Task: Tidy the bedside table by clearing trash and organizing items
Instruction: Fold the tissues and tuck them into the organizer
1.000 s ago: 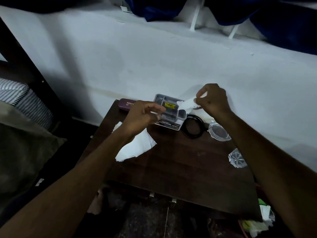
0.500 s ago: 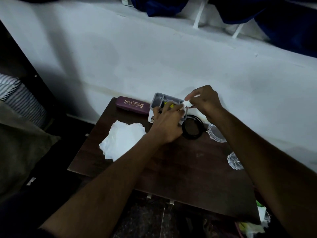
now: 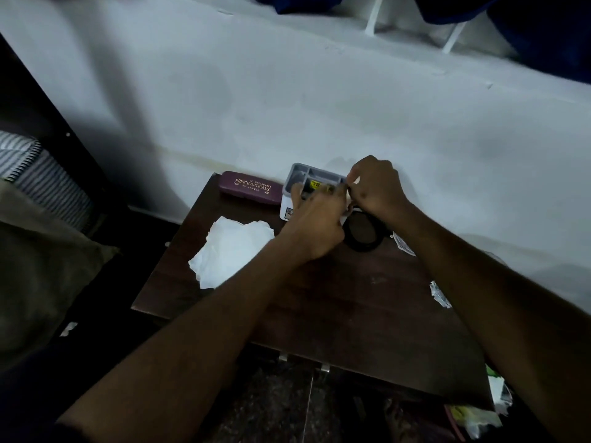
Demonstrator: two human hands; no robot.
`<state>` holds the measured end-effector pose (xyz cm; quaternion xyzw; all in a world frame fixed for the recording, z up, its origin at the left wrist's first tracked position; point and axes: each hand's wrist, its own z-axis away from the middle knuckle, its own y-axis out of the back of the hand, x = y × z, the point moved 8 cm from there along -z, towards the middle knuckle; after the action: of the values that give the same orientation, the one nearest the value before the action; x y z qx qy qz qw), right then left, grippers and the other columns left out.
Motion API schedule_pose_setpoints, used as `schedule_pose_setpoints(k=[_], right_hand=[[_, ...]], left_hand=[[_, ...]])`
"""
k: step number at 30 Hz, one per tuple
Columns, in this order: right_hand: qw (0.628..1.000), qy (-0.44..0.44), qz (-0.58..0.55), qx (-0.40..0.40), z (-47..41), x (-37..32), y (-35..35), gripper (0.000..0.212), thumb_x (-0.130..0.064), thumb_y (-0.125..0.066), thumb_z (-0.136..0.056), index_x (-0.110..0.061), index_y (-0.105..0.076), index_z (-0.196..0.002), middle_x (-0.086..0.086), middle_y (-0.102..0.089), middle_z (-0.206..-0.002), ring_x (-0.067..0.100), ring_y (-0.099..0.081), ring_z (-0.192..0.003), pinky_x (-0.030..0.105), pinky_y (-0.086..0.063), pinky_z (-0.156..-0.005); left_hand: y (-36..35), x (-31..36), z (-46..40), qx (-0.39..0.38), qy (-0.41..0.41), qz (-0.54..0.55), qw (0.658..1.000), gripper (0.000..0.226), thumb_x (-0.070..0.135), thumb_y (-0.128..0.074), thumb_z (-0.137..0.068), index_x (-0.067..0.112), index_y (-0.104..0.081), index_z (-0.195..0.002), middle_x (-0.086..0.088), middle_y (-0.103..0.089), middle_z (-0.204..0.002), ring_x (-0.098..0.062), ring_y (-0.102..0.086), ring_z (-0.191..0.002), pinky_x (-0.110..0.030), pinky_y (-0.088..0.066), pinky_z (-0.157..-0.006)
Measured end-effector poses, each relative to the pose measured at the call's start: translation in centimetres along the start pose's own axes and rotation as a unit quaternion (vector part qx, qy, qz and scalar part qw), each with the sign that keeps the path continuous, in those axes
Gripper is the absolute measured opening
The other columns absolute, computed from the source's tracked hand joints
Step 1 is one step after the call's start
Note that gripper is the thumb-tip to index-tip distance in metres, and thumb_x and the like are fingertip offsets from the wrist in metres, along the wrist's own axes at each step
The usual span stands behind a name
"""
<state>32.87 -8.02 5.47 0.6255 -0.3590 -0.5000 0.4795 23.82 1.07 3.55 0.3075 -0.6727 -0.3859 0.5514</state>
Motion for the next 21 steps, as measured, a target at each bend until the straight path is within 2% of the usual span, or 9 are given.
schedule_pose_setpoints(k=[3, 6, 8, 10, 12, 15, 17, 19, 21], right_hand=[[0.999, 0.028, 0.037, -0.02, 0.6, -0.8, -1.2, 0.016, -0.009, -0.068, -0.085, -0.006, -0.072, -0.1, 0.014, -0.072, -0.101, 0.037, -0.068, -0.096, 0.035, -0.053, -0.074], [0.994, 0.04, 0.099, 0.003, 1.3, -1.6, -1.1, 0.027, -0.014, -0.068, -0.09, -0.007, -0.059, -0.114, 0.019, -0.065, -0.108, 0.042, -0.063, -0.101, 0.037, -0.043, -0.071], [0.99, 0.034, 0.136, 0.022, 1.5, -1.8, -0.7, 0.029, -0.014, -0.065, -0.092, -0.006, -0.056, -0.119, 0.021, -0.063, -0.113, 0.044, -0.061, -0.108, 0.038, -0.04, -0.074], [0.99, 0.027, 0.141, 0.014, 1.5, -1.6, -0.9, 0.024, -0.012, -0.064, -0.091, -0.005, -0.061, -0.114, 0.02, -0.063, -0.118, 0.043, -0.059, -0.115, 0.041, -0.047, -0.08], [0.989, 0.026, 0.142, 0.016, 2.0, -1.7, -0.8, 0.024, -0.013, -0.065, -0.092, -0.004, -0.063, -0.115, 0.02, -0.061, -0.121, 0.043, -0.054, -0.121, 0.045, -0.049, -0.084], [0.98, 0.052, 0.147, 0.125, 4.3, -3.7, 0.8, 0.032, -0.008, -0.064, -0.09, -0.001, -0.06, -0.121, 0.023, -0.058, -0.12, 0.044, -0.052, -0.117, 0.05, -0.05, -0.081], [0.975, 0.093, 0.122, 0.159, 6.7, -6.6, 0.1, 0.032, -0.001, -0.06, -0.087, 0.0, -0.062, -0.119, 0.022, -0.061, -0.114, 0.043, -0.057, -0.109, 0.049, -0.052, -0.077], [0.98, 0.158, 0.054, 0.104, 9.0, -9.8, -2.9, 0.032, 0.001, -0.058, -0.088, -0.003, -0.065, -0.119, 0.019, -0.065, -0.113, 0.04, -0.06, -0.107, 0.046, -0.055, -0.077], [0.976, 0.216, 0.008, 0.02, 10.3, -12.2, -6.6, 0.036, -0.002, -0.061, -0.089, -0.008, -0.064, -0.124, 0.013, -0.066, -0.119, 0.034, -0.059, -0.111, 0.043, -0.053, -0.086]], left_hand=[[5.1, -3.9, 1.9, 0.124, 0.042, 0.083, 0.988, 0.047, 0.005, -0.058, -0.08, 0.022, -0.063, -0.123, 0.002, -0.078, -0.112, -0.023, -0.071, -0.112, -0.048, -0.041, -0.11], [8.5, -9.9, 5.2, 0.148, 0.157, 0.064, 0.974, 0.044, 0.023, -0.059, -0.079, 0.025, -0.063, -0.123, 0.004, -0.078, -0.113, -0.024, -0.071, -0.109, -0.041, -0.041, -0.101], [9.5, -13.0, 8.2, 0.138, 0.226, 0.039, 0.963, 0.039, 0.027, -0.064, -0.082, 0.02, -0.063, -0.12, 0.002, -0.073, -0.111, -0.028, -0.066, -0.105, -0.042, -0.042, -0.094], [8.9, -15.5, 10.8, 0.106, 0.289, 0.021, 0.951, 0.03, 0.027, -0.073, -0.087, 0.015, -0.065, -0.113, -0.002, -0.069, -0.107, -0.029, -0.064, -0.104, -0.038, -0.038, -0.085], [6.8, -18.0, 12.6, 0.047, 0.344, 0.008, 0.938, 0.032, 0.04, -0.078, -0.086, 0.016, -0.068, -0.104, -0.005, -0.069, -0.108, -0.032, -0.065, -0.109, -0.042, -0.041, -0.088], [4.1, -20.1, 13.7, 0.004, 0.375, 0.015, 0.927, 0.042, 0.055, -0.081, -0.08, 0.018, -0.067, -0.096, -0.006, -0.067, -0.109, -0.032, -0.064, -0.112, -0.051, -0.042, -0.098], [3.7, -20.1, 14.0, 0.027, 0.376, 0.02, 0.926, 0.04, 0.052, -0.082, -0.079, 0.018, -0.067, -0.094, -0.004, -0.068, -0.111, -0.031, -0.062, -0.112, -0.055, -0.04, -0.104], [3.4, -19.5, 14.0, 0.047, 0.368, 0.039, 0.928, 0.027, 0.037, -0.084, -0.08, 0.016, -0.069, -0.087, -0.002, -0.07, -0.105, -0.029, -0.063, -0.109, -0.059, -0.04, -0.108], [3.3, -19.2, 13.8, 0.056, 0.356, 0.051, 0.932, 0.009, 0.017, -0.079, -0.081, 0.016, -0.071, -0.084, -0.001, -0.071, -0.099, -0.03, -0.066, -0.107, -0.061, -0.041, -0.108]])
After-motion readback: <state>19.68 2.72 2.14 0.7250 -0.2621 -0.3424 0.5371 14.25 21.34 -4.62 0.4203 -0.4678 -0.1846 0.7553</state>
